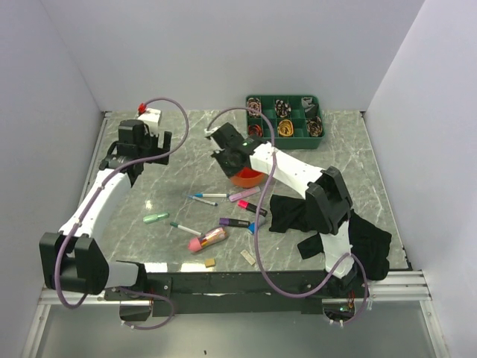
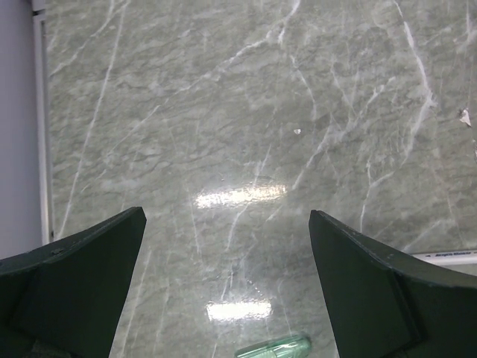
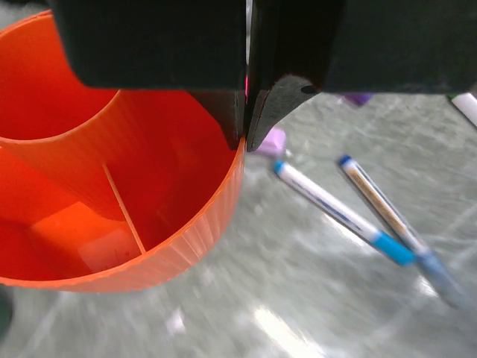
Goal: Sort the stationery into containers
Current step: Move the storage box to the center of the board.
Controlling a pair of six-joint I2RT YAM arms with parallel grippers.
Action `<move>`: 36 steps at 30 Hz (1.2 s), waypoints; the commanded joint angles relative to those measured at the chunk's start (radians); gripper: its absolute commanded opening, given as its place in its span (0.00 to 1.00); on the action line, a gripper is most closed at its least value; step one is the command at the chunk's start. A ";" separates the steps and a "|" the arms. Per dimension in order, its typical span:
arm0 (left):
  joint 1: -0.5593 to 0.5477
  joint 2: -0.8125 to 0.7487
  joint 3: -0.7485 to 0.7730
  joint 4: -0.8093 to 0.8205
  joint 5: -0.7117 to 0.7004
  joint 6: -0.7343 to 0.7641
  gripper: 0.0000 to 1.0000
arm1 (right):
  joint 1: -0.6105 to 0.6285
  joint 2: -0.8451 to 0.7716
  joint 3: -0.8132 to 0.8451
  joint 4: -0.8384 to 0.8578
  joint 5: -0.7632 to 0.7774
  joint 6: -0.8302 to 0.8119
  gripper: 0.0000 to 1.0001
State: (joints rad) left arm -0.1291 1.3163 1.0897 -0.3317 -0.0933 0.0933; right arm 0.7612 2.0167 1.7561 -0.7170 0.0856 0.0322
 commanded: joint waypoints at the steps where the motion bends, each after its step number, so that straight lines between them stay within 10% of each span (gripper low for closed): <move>1: -0.004 -0.060 -0.016 0.056 -0.092 0.014 0.99 | 0.039 0.031 0.068 0.141 0.046 -0.164 0.00; 29: 0.117 -0.080 0.055 0.034 -0.023 -0.079 0.99 | 0.101 0.071 0.006 0.364 -0.146 -0.400 0.00; 36: 0.118 -0.071 0.070 0.043 -0.008 -0.087 0.99 | 0.101 0.063 0.011 0.369 -0.087 -0.433 0.68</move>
State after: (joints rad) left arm -0.0128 1.2648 1.1076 -0.3126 -0.1276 0.0303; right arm 0.8616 2.1040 1.7481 -0.4004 -0.0479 -0.3599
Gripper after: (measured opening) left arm 0.995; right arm 0.536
